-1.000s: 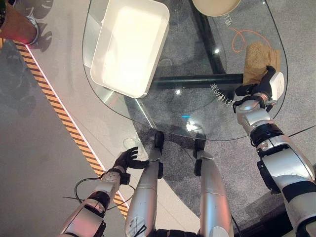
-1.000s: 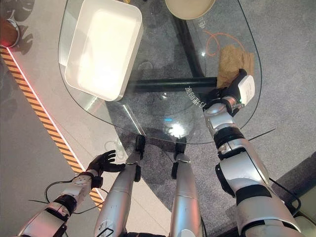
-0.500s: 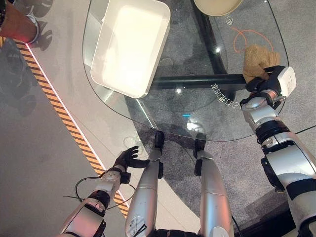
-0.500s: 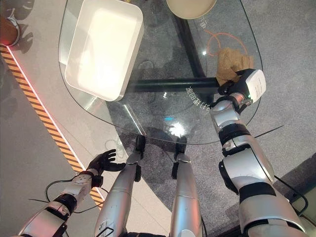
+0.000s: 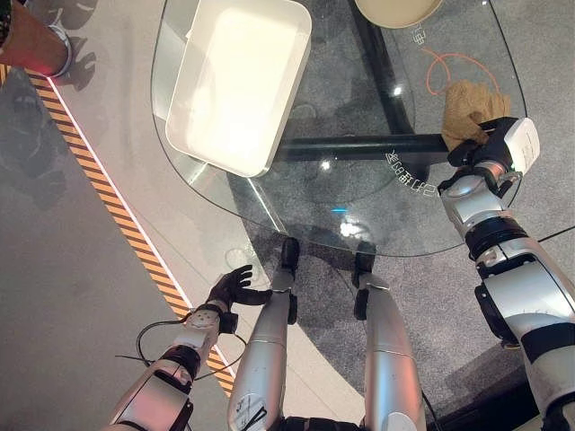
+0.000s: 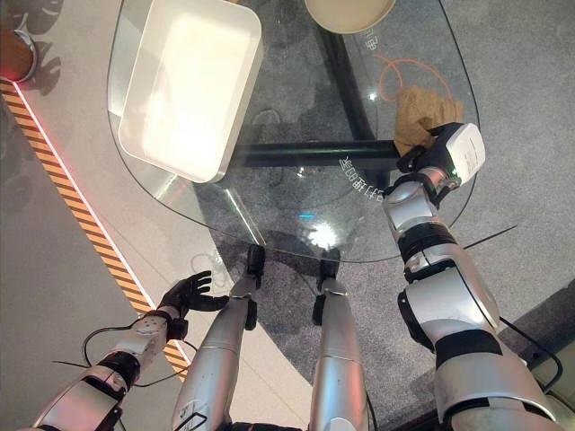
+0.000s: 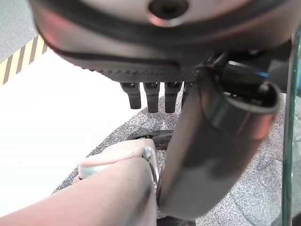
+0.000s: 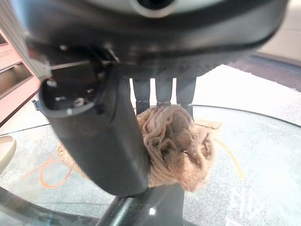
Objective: Wipe the table with a cloth and put it in the basket.
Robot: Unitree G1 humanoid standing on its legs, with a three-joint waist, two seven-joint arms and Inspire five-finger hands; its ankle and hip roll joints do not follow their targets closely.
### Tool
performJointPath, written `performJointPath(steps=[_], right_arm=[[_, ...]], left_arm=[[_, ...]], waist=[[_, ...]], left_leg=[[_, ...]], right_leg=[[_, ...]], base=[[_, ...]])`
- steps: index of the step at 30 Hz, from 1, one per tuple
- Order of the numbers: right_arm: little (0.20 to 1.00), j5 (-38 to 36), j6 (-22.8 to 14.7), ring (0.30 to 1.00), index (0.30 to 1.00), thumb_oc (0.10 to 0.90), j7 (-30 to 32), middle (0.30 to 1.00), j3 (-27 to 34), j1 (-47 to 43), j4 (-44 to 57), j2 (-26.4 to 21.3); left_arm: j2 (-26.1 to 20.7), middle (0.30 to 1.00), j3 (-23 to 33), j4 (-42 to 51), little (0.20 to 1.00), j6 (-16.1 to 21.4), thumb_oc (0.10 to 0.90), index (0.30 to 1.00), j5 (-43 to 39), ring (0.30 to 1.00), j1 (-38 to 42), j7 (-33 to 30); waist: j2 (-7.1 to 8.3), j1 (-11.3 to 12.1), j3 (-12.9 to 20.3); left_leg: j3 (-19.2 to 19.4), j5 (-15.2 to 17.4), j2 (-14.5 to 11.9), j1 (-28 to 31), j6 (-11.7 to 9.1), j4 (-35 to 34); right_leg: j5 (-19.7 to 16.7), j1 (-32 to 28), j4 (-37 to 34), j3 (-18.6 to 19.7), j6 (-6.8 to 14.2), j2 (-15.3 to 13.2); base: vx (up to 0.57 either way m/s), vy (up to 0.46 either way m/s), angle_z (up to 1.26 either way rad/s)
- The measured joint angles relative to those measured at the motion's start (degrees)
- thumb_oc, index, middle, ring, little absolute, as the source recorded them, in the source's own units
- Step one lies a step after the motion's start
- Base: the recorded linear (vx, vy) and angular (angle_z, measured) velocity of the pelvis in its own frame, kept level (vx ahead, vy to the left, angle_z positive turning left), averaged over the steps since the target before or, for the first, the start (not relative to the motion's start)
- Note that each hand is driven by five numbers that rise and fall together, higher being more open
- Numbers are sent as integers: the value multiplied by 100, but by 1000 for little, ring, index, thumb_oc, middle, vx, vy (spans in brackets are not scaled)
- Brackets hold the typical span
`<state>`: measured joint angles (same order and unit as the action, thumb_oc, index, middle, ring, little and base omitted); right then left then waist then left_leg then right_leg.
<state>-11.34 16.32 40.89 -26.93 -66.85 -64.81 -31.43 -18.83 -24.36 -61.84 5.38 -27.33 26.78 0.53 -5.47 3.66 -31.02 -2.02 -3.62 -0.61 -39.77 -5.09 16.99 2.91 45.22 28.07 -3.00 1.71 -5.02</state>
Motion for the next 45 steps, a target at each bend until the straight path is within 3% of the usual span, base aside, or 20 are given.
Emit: performJointPath(steps=[23, 45], right_arm=[[200, -280, -156, 300, 300, 100, -669, 300, -147, 13, 236, -178], [200, -218, -163, 300, 300, 100, -956, 300, -415, 214, 923, -127]], left_arm=[[-2, 900, 15, 10, 900, -11, 800, 900, 0, 900, 6, 1], [93, 900, 23, 128, 900, -8, 800, 900, 4, 900, -35, -133]], waist=[[-8, -77, 3], [-146, -83, 33]], left_leg=[[-13, -3, -14, -9, -5, -12], [-6, -66, -89, 94, -92, -135]], right_leg=[[-8, 10, -17, -12, -10, 15], [-17, 10, -9, 8, -85, 90]], base=[[0, 0, 0], [0, 3, 0]])
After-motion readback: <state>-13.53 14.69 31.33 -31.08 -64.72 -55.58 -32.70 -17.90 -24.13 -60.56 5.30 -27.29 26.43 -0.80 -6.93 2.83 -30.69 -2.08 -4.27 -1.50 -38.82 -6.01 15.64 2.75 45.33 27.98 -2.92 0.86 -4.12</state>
